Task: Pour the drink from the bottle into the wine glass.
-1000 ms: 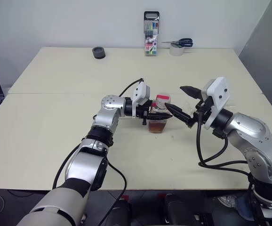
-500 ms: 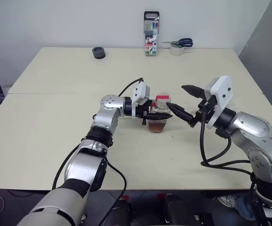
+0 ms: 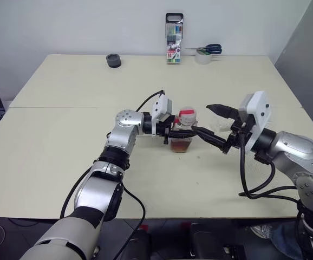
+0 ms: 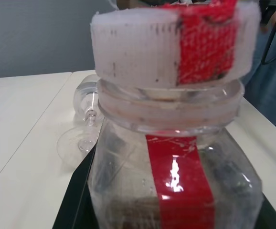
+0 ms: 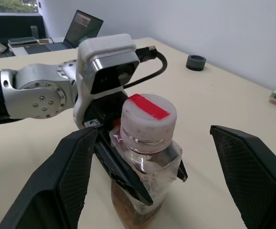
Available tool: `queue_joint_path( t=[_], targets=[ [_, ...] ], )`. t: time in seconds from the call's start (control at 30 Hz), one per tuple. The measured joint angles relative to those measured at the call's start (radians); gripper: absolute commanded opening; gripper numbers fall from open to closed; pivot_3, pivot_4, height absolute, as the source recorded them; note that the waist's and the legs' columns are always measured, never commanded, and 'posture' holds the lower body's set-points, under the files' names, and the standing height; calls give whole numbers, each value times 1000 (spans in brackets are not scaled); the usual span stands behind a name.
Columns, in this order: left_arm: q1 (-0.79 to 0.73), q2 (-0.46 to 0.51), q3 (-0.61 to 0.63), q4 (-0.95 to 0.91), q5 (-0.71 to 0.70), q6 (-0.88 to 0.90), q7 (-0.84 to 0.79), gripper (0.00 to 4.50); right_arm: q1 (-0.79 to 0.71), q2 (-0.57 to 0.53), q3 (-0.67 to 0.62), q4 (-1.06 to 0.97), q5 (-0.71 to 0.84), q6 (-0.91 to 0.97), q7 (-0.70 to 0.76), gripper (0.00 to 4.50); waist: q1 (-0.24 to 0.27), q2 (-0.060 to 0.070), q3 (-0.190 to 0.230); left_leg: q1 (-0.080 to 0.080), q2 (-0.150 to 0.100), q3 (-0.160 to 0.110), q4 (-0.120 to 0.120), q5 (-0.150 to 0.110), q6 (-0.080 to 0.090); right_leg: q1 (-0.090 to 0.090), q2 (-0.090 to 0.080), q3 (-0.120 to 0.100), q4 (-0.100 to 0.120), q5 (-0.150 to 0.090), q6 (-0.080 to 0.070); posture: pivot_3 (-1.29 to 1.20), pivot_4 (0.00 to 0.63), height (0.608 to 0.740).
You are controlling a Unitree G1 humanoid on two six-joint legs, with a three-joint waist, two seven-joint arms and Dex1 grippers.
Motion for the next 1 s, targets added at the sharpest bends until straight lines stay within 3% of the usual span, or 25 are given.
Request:
queue_joint_path(
  t=[0.07, 0.57, 1.0],
  targets=[
    [0, 0, 0, 0, 0, 0, 0, 1670, 0, 5, -19, 0, 23, 7, -7, 4500, 0, 0, 0, 0, 0, 0, 0, 0, 0, 0, 0, 0, 0, 0, 0, 0, 150, 740],
    [6, -16, -1, -43, -11, 13, -1, 1670, -75, -10, 11, 14, 90, 68, -24, 4500, 0, 0, 0, 0, 0, 0, 0, 0, 0, 0, 0, 0, 0, 0, 0, 0, 150, 740],
    [27, -16, -7, -58, -14, 25, -15, 1662, -115, 36, 104, 129, 9, 25, -13, 4500, 0, 0, 0, 0, 0, 0, 0, 0, 0, 0, 0, 0, 0, 0, 0, 0, 150, 740]
  ],
)
